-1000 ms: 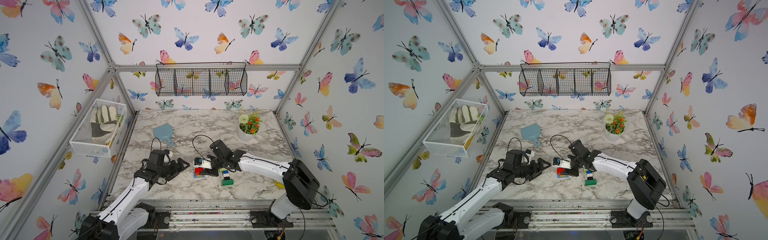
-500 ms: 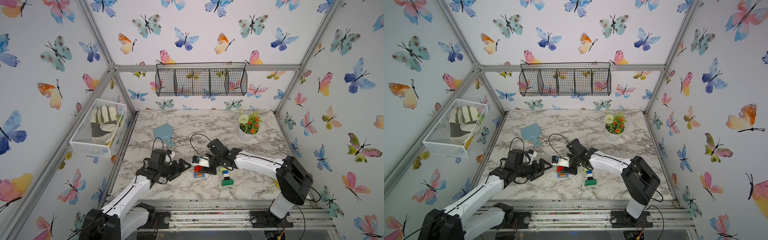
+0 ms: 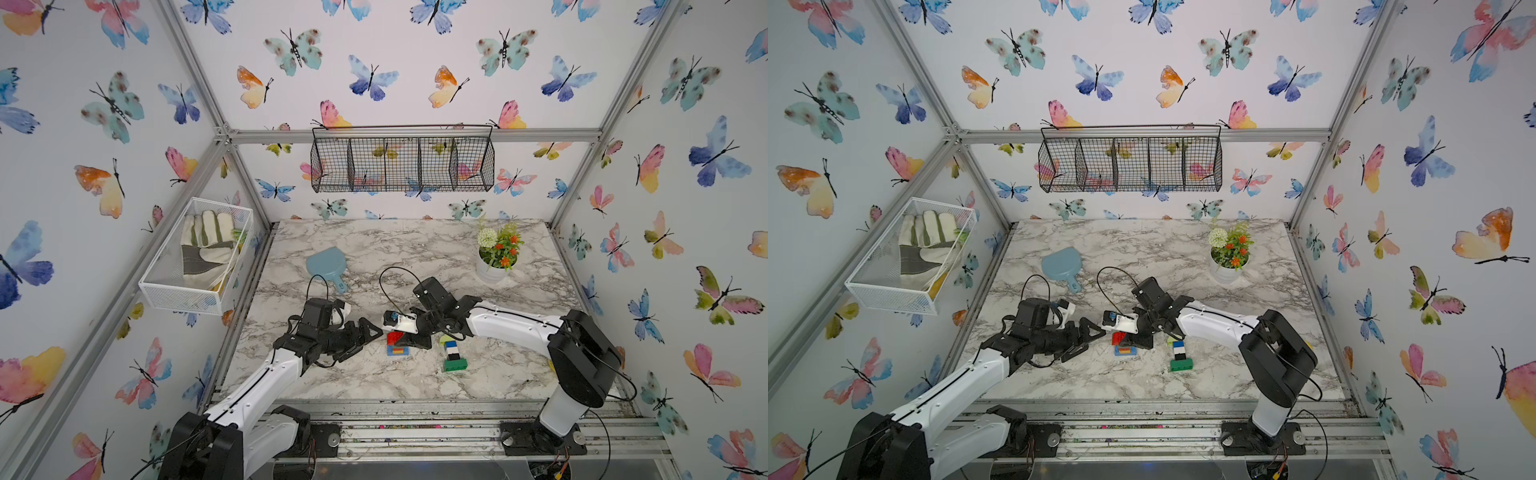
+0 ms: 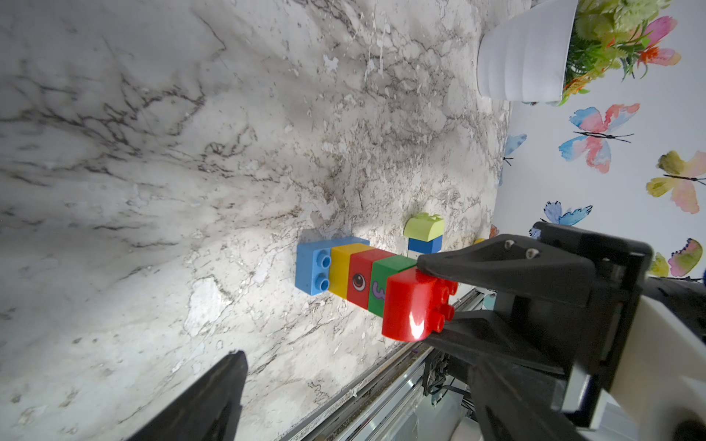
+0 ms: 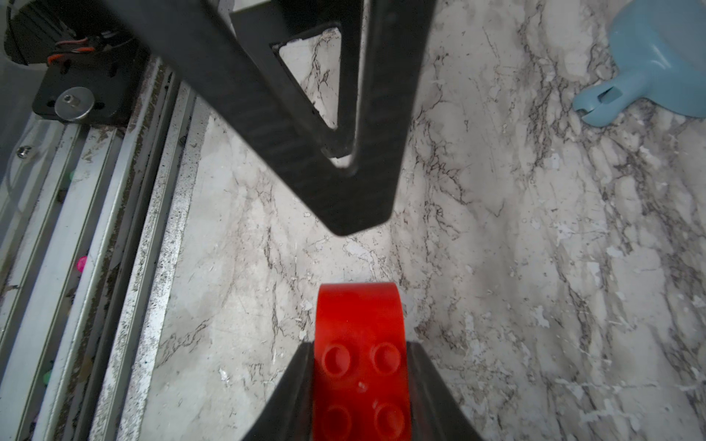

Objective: Assemble the number 1 with lego
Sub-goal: Assemble the lego brick with the lego brick.

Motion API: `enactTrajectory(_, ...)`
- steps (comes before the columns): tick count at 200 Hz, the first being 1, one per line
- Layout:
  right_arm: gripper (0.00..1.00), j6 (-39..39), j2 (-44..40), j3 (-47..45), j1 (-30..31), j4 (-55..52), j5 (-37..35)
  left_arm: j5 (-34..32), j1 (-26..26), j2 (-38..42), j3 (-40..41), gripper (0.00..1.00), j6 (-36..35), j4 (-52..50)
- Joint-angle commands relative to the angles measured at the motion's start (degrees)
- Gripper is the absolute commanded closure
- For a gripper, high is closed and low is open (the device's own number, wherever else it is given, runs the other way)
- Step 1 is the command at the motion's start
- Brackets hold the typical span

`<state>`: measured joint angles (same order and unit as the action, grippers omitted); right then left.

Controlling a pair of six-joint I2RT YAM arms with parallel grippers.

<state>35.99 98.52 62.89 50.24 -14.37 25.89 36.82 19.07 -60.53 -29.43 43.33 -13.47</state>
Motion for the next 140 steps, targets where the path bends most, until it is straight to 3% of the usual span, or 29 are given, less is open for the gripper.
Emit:
enactTrajectory(1, 0.98, -0.7, 3.0, -2.0, 0.3, -2.9, -1.3, 2.4, -0.3, -0.6, -0.5, 0.05, -1.5, 0.6)
enactTrajectory(34, 0.98, -1.8, 3.2, -3.7, 0.3, -2.7, -1.3, 4.0, -0.1, -1.8, -1.0, 0.05, -2.3, 1.3)
enactTrajectory(115, 0.98, -3.8, 2.1, -5.9, 0.3, -0.3, -0.5, 4.9, 5.9, -10.8, -5.3, 0.05, -3.6, 6.0)
enactTrajectory(140, 0.98, -4.2, 1.9, -6.2, 0.3, 0.1, -0.2, 4.3, 6.1, -13.4, -6.0, 0.1, -4.9, 5.5)
